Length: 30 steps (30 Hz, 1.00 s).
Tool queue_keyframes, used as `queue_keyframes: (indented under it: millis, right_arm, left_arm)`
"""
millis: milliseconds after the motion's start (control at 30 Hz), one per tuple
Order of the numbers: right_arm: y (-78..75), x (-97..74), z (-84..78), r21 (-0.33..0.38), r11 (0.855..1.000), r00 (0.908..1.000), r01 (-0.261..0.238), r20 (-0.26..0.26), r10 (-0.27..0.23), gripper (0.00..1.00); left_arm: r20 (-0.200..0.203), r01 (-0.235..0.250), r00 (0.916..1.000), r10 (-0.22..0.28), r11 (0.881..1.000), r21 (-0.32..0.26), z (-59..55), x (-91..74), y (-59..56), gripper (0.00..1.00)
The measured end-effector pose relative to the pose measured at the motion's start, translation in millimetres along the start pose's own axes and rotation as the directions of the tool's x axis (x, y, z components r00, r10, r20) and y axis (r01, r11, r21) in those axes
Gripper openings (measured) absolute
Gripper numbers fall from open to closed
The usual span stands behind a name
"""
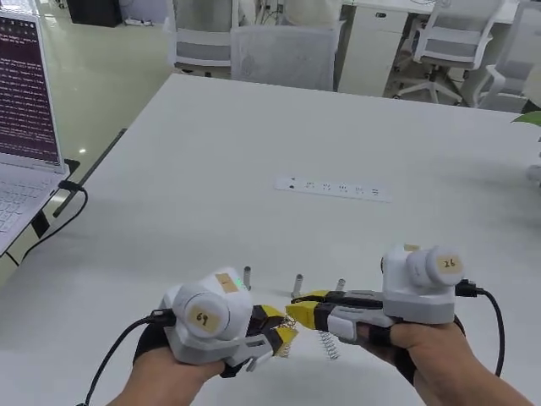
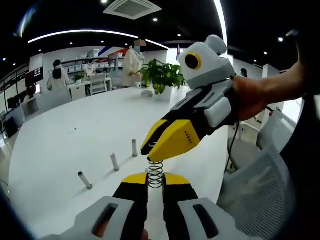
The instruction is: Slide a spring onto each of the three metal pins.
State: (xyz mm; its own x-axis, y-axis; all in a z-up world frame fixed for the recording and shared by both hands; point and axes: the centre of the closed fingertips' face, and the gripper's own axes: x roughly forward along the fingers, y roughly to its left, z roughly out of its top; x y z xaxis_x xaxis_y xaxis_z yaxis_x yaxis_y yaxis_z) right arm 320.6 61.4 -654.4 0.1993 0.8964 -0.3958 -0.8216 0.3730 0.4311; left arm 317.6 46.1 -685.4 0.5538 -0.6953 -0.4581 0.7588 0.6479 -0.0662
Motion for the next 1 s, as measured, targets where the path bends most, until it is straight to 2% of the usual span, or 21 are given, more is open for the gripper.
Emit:
queue_keyframes:
  millis: [100,200,300,400,567,633,733,900,1000]
  right_arm:
    - [0.9,-1.1,0.5,-0.012,1.000,1.0000,-0.006,-0.002,0.006,0.08]
    - [2.6,-2.1,1.2,-0.056,0.998,0.9997,-0.013,-0.023,0.011,0.08]
    - [3.6,-4.0,0.1,-0.144,0.989,0.9967,-0.027,-0.079,0.016,0.10]
    - [5.1,-5.4,-1.9,-0.195,0.980,0.9906,-0.044,-0.135,0.018,0.14]
    - [7.8,-9.0,1.7,-0.250,0.965,0.9824,-0.083,-0.183,0.037,0.14]
    - [7.9,-12.1,0.3,-0.292,0.950,0.9723,-0.108,-0.230,0.040,0.14]
    - [8.0,-16.1,-2.4,-0.358,0.922,0.9517,-0.149,-0.305,0.036,0.15]
    - [8.4,-17.7,-1.2,-0.391,0.900,0.9324,-0.191,-0.359,0.042,0.15]
    - [10.7,-18.0,-2.9,-0.416,0.881,0.9147,-0.226,-0.402,0.045,0.15]
  left_arm:
    - [0.005,0.007,1.0000,-0.007,1.000,0.003,1.2,-0.7,-1.4,0.02]
    - [0.012,0.011,0.9999,-0.011,1.000,0.008,2.6,-0.8,-1.3,0.02]
    - [0.027,0.018,0.9995,-0.018,1.000,0.014,5.3,-0.3,-3.0,0.02]
    - [0.043,0.027,0.9987,-0.028,0.999,0.020,9.5,0.1,-4.9,0.02]
    - [0.054,0.042,0.9975,-0.044,0.999,0.035,13.1,1.1,-7.7,0.02]
    - [0.056,0.046,0.9973,-0.048,0.998,0.039,14.0,1.2,-8.6,0.02]
    - [0.059,0.054,0.9967,-0.057,0.998,0.046,15.6,1.5,-9.7,0.02]
    - [0.064,0.067,0.9955,-0.070,0.996,0.051,17.7,1.3,-11.9,0.02]
    - [0.067,0.077,0.9945,-0.081,0.996,0.054,18.7,1.7,-14.3,0.02]
